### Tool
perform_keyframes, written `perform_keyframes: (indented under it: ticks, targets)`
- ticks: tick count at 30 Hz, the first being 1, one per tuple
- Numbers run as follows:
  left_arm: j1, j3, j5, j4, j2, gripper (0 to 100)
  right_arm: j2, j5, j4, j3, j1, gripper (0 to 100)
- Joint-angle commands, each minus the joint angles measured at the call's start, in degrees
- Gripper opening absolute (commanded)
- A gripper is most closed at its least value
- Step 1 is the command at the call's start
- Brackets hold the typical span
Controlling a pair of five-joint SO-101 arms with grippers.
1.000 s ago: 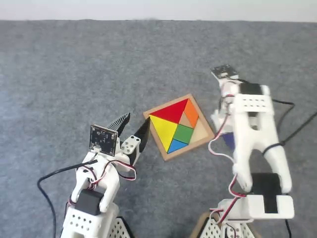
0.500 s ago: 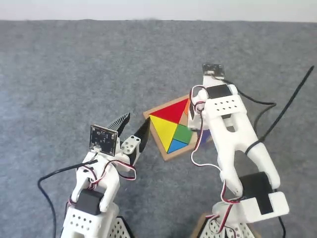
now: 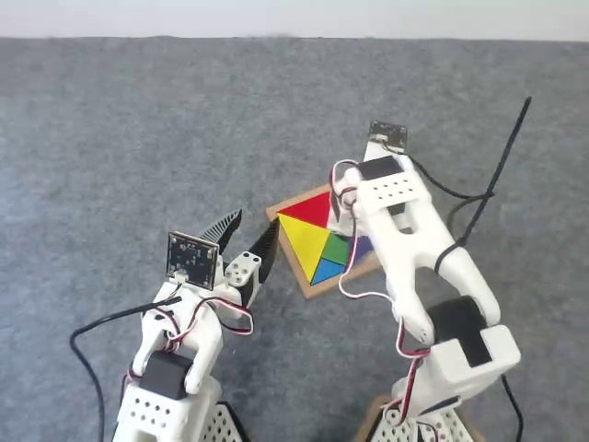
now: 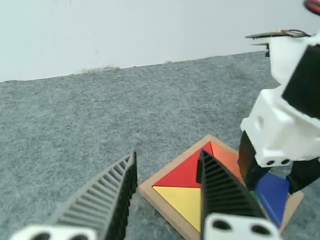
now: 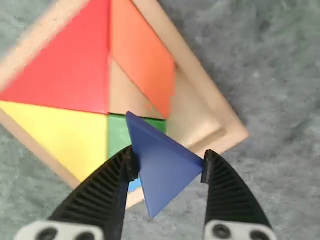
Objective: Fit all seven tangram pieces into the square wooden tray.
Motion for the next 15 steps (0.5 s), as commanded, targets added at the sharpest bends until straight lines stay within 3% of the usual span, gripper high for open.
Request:
perform_keyframes:
  ticks: [1, 9, 15]
  targets:
    - [0.5, -0.5, -0.3, 0.0, -1.1, 20, -0.5, -2.3, -1.6, -2.7, -0.5, 12.4]
    - [0.5, -0.5, -0.3, 0.1, -1.1, 20, -0.5, -1.5, -1.7, -0.9, -0.2, 23.2]
    - [0.5, -0.5, -0.3, 0.2, -1.1, 20, -0.5, -1.5, -1.7, -0.6, 2.2, 23.6]
